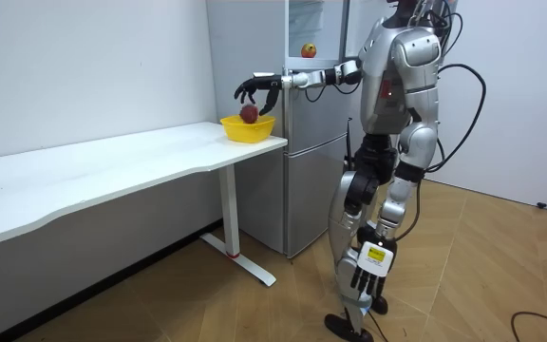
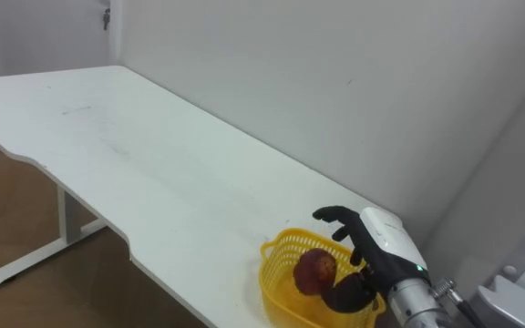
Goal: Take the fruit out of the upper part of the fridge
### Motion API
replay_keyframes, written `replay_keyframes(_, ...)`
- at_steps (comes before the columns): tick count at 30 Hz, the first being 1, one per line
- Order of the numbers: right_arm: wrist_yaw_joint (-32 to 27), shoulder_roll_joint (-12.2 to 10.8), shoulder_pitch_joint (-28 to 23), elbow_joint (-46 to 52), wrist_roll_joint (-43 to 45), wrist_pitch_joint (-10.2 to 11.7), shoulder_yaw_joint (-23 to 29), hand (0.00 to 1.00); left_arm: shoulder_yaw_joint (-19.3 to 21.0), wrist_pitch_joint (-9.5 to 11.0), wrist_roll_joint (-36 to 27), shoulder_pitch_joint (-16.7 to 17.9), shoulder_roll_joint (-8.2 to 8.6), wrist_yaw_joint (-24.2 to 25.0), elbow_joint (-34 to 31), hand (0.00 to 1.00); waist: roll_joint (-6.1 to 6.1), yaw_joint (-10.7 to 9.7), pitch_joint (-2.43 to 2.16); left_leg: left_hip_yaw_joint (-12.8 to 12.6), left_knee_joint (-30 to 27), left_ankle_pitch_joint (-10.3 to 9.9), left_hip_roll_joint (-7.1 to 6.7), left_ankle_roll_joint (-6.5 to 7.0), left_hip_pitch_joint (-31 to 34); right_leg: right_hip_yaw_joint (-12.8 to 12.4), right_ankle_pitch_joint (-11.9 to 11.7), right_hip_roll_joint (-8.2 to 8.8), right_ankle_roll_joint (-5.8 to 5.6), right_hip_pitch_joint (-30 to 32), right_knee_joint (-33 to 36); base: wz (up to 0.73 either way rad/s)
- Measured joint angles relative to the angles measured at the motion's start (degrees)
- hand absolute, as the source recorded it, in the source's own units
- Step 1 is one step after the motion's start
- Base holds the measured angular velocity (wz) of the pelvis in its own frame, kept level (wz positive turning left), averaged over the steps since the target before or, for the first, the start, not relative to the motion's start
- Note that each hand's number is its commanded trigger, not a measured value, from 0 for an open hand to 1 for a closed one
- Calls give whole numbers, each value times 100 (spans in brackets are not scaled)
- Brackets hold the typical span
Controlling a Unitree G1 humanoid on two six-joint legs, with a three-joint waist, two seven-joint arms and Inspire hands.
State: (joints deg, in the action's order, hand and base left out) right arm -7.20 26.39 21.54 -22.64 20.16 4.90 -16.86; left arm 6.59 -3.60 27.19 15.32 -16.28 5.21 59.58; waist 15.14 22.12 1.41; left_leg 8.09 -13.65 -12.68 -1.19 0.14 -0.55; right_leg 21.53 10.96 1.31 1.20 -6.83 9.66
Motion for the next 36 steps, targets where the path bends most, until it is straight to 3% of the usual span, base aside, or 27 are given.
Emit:
replay_keyframes(23,115,0,-6,-167,-247,-125,4,0,7,-119,2,39,2,38,-2,0,-3,-20,-2,12,-23,2,-11,2,-21,49,0,15,-1,-55,-7,1)
replay_keyframes(26,111,-1,-7,-104,-419,-120,12,0,-3,-129,0,55,49,38,-21,0,-72,-72,0,-3,-32,1,-16,2,-41,24,0,17,-1,-67,-6,0)
replay_keyframes(32,103,-3,-23,299,-463,-112,14,0,-68,-141,-4,70,166,-13,-14,0,-327,-249,-6,-107,13,1,-3,5,-166,-117,6,7,-8,-124,1,-10)
replay_keyframes(36,96,-15,-312,1184,-545,-103,217,0,-97,-154,1,171,275,-81,-3,0,-523,-369,-73,-239,9,2,7,8,-274,-293,6,0,-8,-130,-5,-17)
